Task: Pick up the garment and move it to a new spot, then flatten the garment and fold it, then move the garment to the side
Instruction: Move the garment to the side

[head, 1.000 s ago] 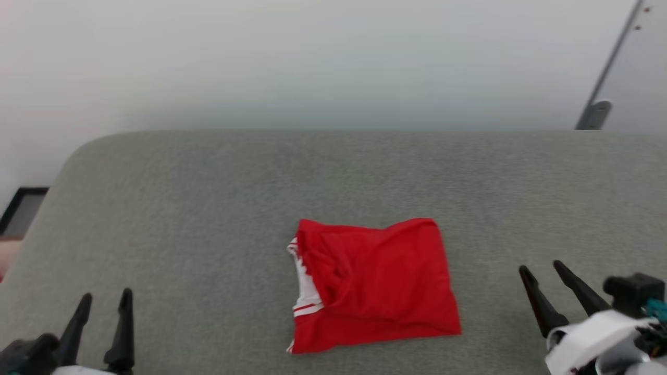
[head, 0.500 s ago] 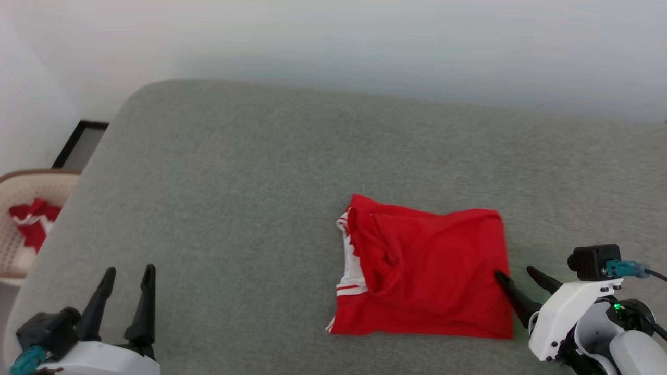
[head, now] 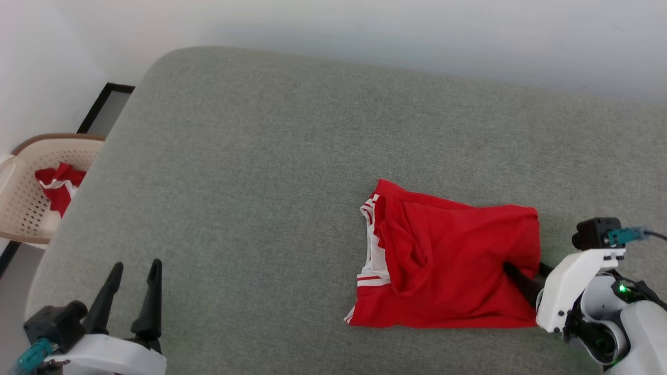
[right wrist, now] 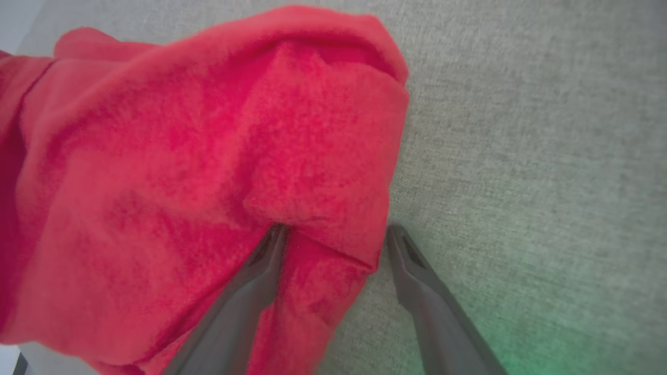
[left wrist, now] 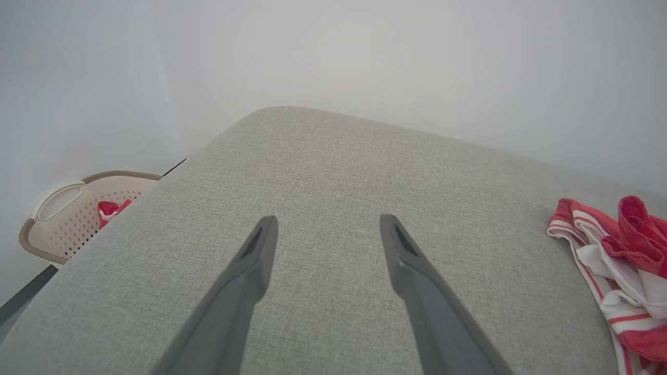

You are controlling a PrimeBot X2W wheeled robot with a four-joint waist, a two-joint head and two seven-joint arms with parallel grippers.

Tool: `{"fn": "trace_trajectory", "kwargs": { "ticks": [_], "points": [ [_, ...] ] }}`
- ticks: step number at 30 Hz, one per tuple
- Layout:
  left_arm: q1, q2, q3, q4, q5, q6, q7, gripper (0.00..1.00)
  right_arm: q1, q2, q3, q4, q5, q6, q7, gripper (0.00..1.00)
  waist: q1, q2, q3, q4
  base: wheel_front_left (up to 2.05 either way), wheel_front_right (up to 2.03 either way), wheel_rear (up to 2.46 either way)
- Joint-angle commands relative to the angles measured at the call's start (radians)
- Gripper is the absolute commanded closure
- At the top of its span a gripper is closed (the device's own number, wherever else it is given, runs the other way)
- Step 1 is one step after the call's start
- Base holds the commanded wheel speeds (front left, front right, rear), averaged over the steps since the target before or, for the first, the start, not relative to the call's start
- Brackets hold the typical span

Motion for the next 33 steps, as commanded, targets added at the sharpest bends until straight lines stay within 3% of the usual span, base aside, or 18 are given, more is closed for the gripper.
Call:
{"fn": "trace_trajectory", "kwargs": {
  "ticks": [1,3,4,5,19,33],
  "points": [
    [-0.016,-0.001,-0.002,0.002,-0.006,-0.003,-0.004,0.0,0.021,0.021,0.009,0.048,-0.01,-0.004,0.046,0.0,0.0,0.0,0.006,0.005,0.0,0.0,0.0],
    [-0.017,-0.001,-0.003,0.006,-0.009,-0.003,-0.005,0.0,0.013,0.029,0.006,0.06,-0.015,-0.004,0.084,0.0,0.0,0.0,0.01,0.007,0.0,0.0,0.0],
    [-0.018,-0.001,-0.004,0.009,-0.011,-0.003,-0.005,0.0,0.013,0.033,0.009,0.062,-0.012,-0.004,0.1,0.85,0.0,0.0,0.011,0.008,0.0,0.0,0.0],
    [-0.02,-0.001,-0.004,0.011,-0.011,-0.003,-0.005,0.0,0.012,0.033,0.007,0.063,-0.014,-0.004,0.115,1.0,0.0,0.0,0.012,0.008,0.0,0.0,0.0],
    [-0.031,0.004,-0.002,-0.017,-0.005,-0.004,-0.005,0.0,-0.029,0.033,-0.081,-0.061,-0.019,-0.003,0.246,1.0,0.0,0.0,0.029,-0.014,0.0,0.0,0.0],
    [-0.067,0.014,-0.032,-0.045,0.017,-0.004,-0.005,0.0,-0.037,-0.077,-0.138,-0.24,-0.077,-0.003,0.286,1.0,0.0,0.0,0.053,-0.078,0.0,0.0,0.0]
  ]
}}
